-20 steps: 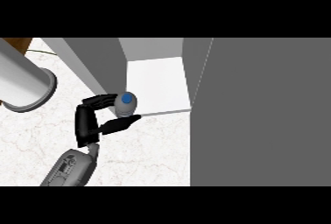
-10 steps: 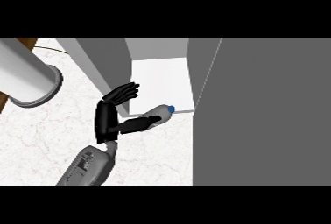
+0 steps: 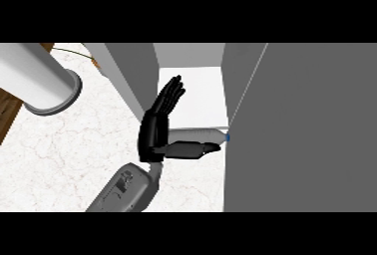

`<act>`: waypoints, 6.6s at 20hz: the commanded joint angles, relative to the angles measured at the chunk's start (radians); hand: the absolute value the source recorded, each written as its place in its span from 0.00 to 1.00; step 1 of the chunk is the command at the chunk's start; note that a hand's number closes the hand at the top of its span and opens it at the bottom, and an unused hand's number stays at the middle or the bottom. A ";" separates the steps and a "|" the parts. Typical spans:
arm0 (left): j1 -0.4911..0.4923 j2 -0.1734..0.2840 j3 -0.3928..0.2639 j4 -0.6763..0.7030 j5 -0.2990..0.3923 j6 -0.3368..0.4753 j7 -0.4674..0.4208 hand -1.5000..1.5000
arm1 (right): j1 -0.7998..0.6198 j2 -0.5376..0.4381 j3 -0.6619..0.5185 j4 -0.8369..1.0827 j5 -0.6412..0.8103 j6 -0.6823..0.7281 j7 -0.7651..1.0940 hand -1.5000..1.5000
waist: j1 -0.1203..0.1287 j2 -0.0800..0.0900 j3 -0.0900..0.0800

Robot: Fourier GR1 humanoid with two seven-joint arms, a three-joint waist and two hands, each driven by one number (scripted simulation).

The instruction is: Pick up the bottled water, place it into the cabinet and close the cabinet

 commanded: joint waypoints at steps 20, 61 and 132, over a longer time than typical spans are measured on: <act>0.505 0.280 -0.129 -0.462 0.069 -0.239 -0.081 1.00 | 0.062 0.003 -0.003 -0.123 0.046 0.194 0.063 1.00 | 0.027 -0.004 0.002; 0.917 0.711 0.429 -0.661 0.499 -0.637 -0.132 0.00 | -0.360 -0.103 0.639 -0.243 0.225 0.137 0.342 1.00 | 0.073 -0.037 -0.022; 1.155 0.621 0.903 -0.517 0.624 -1.188 -0.092 0.00 | -1.823 0.361 0.513 1.254 0.084 -0.174 0.407 0.00 | 0.069 0.007 0.002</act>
